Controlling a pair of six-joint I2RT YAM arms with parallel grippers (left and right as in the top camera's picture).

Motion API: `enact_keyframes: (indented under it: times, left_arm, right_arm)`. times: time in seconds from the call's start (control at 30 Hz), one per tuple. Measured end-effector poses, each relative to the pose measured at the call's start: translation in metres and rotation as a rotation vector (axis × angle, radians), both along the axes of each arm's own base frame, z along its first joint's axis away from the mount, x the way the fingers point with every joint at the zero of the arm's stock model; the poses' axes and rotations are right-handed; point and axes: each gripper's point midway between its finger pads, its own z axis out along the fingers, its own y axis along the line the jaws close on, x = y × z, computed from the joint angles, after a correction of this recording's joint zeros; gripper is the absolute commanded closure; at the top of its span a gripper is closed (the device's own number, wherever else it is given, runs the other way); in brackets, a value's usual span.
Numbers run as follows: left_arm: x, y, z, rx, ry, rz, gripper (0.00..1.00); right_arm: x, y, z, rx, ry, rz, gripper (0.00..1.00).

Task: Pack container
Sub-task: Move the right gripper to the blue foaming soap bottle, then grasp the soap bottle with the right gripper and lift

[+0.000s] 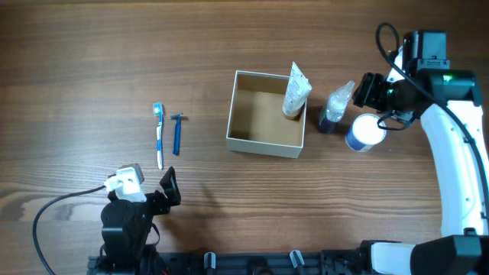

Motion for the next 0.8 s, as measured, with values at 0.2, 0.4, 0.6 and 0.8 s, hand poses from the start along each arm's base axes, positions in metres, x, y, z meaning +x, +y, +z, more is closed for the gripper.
enact_keyframes:
  times: [0.2, 0.4, 0.6, 0.8]
  left_arm:
    - [0.000, 0.000, 0.000, 0.000, 0.000, 0.000, 0.00]
    - [0.000, 0.000, 0.000, 0.000, 0.000, 0.000, 0.00]
    - [0.000, 0.000, 0.000, 0.000, 0.000, 0.000, 0.00]
    - [0.000, 0.000, 0.000, 0.000, 0.000, 0.000, 0.00]
  right_arm:
    - [0.013, 0.033, 0.004, -0.024, -0.061, 0.097, 0.20]
    - [0.026, 0.038, -0.030, -0.044, 0.013, 0.113, 0.20]
    - [0.030, 0.038, -0.062, -0.052, 0.101, 0.113, 0.24]
    - [0.030, 0.037, -0.066, -0.058, 0.110, 0.114, 0.36]
